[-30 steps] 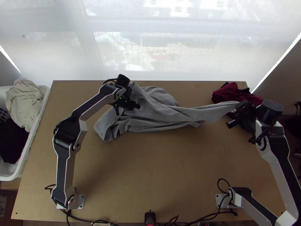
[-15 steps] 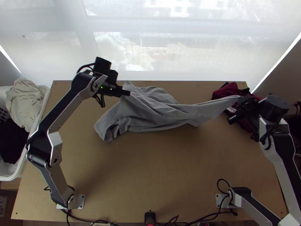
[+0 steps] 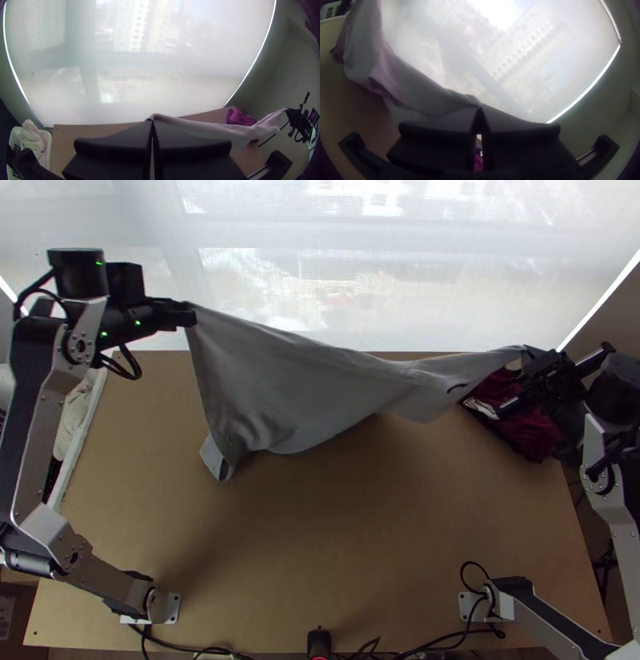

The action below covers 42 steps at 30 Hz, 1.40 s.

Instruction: Fold the t-shirt

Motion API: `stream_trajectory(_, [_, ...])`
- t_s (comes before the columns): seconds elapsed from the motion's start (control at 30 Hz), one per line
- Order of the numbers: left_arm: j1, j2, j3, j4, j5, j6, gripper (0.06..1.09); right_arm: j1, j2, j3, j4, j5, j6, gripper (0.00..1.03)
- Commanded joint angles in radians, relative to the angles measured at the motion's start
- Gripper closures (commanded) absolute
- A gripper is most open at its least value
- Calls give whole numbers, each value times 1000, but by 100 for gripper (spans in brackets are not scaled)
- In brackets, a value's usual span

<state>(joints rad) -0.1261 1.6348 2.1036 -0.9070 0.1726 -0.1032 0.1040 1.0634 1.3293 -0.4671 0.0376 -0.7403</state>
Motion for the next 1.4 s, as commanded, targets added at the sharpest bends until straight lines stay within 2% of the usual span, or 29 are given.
stream_trajectory(0.0, [65, -107, 133, 51, -1, -24, 105, 45, 18, 196, -61, 2, 1, 100])
stream_trajectory(0.27, [57, -286, 171, 134, -16, -9, 105, 103, -6, 357, -120, 2, -5, 100])
stream_trajectory(0.6, [83, -504, 156, 154, -131, 74, 105, 163, -109, 470, -146, 2, -19, 100])
stream_trajectory(1.0, [212, -710, 144, 183, -130, 99, 105, 168, -303, 573, -1, -7, -8, 100])
stream_trajectory(1.1, [232, -734, 141, 180, -116, 100, 105, 168, -324, 579, -28, -8, -2, 100])
stream_trajectory(1.17, [255, -739, 125, 168, -76, 97, 105, 166, -338, 548, -59, -8, 21, 100])
stream_trajectory(1.37, [333, -730, -59, 152, 42, 23, 105, 188, -396, 266, -68, -8, 85, 100])
